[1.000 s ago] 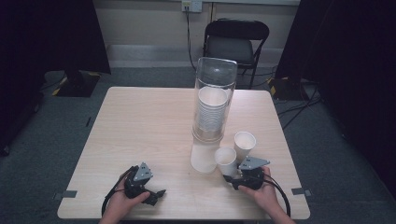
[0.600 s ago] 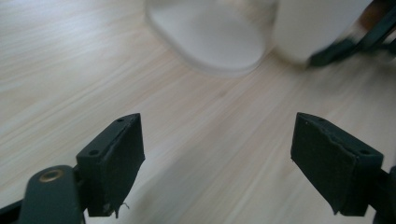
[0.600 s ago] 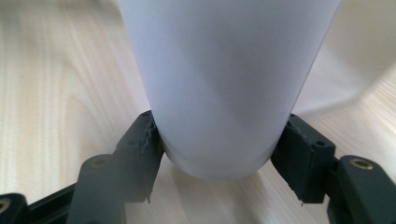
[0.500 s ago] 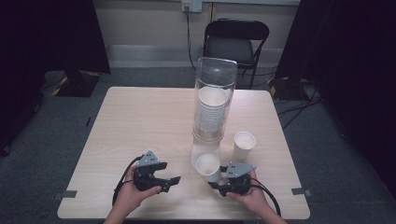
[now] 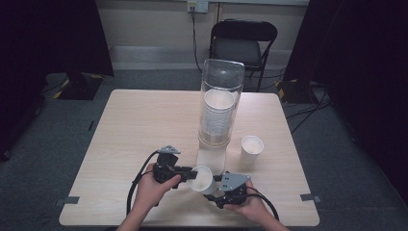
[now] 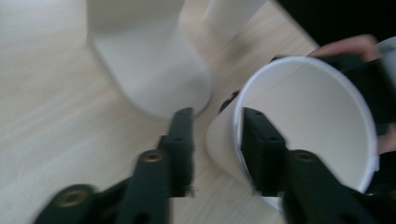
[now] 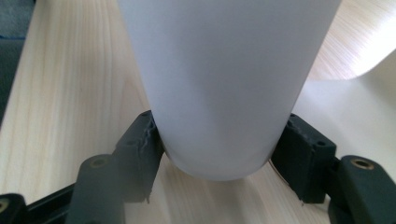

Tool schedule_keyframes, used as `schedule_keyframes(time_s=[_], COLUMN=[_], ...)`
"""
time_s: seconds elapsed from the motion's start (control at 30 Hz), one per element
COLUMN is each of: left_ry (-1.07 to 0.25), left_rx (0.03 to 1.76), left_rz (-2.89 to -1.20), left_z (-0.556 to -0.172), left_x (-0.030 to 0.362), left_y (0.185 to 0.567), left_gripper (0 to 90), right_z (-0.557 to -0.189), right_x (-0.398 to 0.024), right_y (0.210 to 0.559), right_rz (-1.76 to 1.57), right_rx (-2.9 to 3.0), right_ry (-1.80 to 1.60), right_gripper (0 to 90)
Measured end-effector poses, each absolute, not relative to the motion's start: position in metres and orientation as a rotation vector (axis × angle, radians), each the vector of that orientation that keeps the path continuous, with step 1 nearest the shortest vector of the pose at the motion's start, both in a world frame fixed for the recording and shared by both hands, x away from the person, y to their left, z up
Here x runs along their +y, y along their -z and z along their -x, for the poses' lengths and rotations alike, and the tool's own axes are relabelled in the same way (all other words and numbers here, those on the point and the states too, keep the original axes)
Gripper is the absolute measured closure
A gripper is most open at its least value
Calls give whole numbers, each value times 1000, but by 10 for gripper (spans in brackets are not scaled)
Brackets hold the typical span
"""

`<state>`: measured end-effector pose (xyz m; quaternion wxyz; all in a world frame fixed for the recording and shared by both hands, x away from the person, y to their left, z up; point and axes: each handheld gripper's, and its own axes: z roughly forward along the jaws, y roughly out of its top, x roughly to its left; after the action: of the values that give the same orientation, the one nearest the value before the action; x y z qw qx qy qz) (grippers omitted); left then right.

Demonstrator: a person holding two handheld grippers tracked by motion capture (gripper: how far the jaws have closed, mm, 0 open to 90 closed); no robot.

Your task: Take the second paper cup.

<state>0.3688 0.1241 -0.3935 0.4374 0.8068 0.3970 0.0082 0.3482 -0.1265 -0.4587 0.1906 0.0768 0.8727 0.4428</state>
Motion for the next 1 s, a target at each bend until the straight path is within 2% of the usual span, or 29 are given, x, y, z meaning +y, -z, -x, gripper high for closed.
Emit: schedule_keyframes(time_s=[0.07,0.13,0.17,0.27,0.37,0.53,0.63,0.7,0.77,0.87,0.97,1.0], left_ry=[11,-27,-48,-36,-69,-110,-95,-126,-97,-112,-139,-148], left_rx=[1039,1069,1087,1121,1167,1229,1248,1244,1223,1177,1143,1124], left_rz=[-2009,-2037,-2040,-2038,-2049,-2089,-2101,-2116,-2122,-2081,-2058,-2049], left_z=[-371,-372,-372,-374,-374,-373,-372,-373,-373,-372,-372,-371], left_x=[125,127,127,138,150,168,173,172,171,170,171,172], left_y=[394,393,393,389,385,383,384,385,385,383,381,381], left_gripper=[839,863,869,870,870,867,862,802,733,546,406,397], right_z=[-349,-350,-351,-353,-350,-353,-355,-356,-359,-361,-360,-360], right_x=[-124,-124,-125,-131,-147,-178,-196,-201,-204,-206,-206,-206], right_y=[459,460,460,460,457,459,462,464,464,463,464,464], right_rz=[-241,-267,-296,-376,-394,-550,-639,-682,-702,-718,-719,-720], right_rx=[2459,2455,2464,2461,2458,2520,2515,2503,2489,2477,2473,2473], right_ry=[-1245,-1247,-1246,-1188,-1189,-1124,-1127,-1118,-1105,-1100,-1094,-1095], right_gripper=[355,300,258,217,219,147,142,133,133,132,133,133])
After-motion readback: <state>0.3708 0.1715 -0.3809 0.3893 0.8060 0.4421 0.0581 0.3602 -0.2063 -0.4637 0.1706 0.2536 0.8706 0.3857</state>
